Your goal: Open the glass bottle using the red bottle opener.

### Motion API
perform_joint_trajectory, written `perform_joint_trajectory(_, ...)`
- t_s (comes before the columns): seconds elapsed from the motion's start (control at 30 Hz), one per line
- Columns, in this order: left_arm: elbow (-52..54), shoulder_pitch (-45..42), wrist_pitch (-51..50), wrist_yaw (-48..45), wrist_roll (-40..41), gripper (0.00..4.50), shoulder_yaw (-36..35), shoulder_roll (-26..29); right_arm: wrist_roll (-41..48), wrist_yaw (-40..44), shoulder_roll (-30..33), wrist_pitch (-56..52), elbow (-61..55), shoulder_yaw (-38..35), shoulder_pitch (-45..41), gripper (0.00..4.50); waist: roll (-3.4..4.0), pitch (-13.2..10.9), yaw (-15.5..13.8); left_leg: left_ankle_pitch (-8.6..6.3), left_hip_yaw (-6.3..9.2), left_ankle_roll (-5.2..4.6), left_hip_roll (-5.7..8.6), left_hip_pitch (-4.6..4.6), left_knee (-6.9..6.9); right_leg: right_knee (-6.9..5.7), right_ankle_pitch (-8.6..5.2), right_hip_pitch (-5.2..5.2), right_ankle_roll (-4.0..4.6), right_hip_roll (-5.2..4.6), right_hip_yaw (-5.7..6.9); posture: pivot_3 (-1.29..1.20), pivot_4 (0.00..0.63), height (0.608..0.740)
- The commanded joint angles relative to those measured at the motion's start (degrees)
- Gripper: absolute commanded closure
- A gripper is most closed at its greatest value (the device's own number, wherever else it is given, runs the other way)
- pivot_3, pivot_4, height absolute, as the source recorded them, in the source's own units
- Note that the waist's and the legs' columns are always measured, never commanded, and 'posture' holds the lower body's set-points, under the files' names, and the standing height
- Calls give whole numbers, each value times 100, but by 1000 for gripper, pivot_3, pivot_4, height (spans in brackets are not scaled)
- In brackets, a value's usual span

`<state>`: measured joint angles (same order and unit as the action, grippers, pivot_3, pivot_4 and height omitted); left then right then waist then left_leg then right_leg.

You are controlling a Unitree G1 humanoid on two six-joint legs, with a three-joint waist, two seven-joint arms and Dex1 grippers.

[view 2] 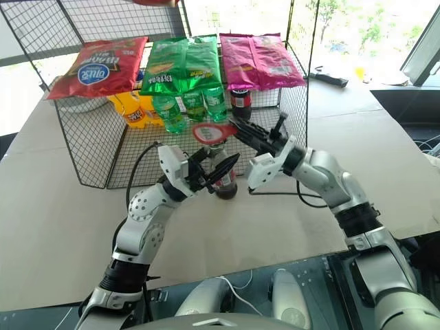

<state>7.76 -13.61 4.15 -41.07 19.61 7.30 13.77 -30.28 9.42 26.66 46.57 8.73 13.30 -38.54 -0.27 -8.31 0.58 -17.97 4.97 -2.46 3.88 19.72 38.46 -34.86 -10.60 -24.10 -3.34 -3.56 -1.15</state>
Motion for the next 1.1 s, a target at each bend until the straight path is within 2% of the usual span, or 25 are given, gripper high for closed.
perform_joint_trajectory(0.03,-254,103,-122,-57,-129,2611,154,-1,-107,-298,87,63,-195,-296,-136,4500,-2,1,-32,0,4,0,1,1,0,0,0,1,0,-1,4,0,150,734)
perform_joint_trajectory(0.6,-121,161,-180,-91,-12,2611,39,11,151,-394,59,-215,-79,-372,131,4500,-1,1,-32,0,1,0,2,2,-4,3,0,0,1,-2,1,0,150,734)
perform_joint_trajectory(0.67,-60,166,-237,-95,56,1630,22,7,179,-391,45,-240,-61,-369,162,4500,-1,0,-22,0,1,0,2,2,-4,3,0,0,1,-2,0,0,150,734)
perform_joint_trajectory(0.7,-34,168,-262,-105,77,1372,16,11,191,-388,37,-255,-56,-366,170,4500,-3,-3,-5,0,0,-1,2,2,-5,3,0,-2,1,-2,0,0,150,734)
perform_joint_trajectory(0.73,-13,170,-257,-86,74,770,3,-4,202,-388,33,-263,-45,-366,178,4500,-2,-6,2,0,-1,-1,2,11,-6,2,0,-12,1,-1,-2,0,150,734)
perform_joint_trajectory(0.8,6,172,-250,-60,54,52,-15,-28,213,-388,34,-270,-34,-363,186,4500,-3,-15,5,0,-1,0,1,16,-7,2,0,-18,1,0,-2,0,150,734)
perform_joint_trajectory(1.1,169,240,-359,-74,94,52,-55,37,333,-337,0,-313,-20,-336,279,4500,-2,-16,4,0,-8,0,1,39,-16,2,0,-52,1,-1,-10,0,150,734)
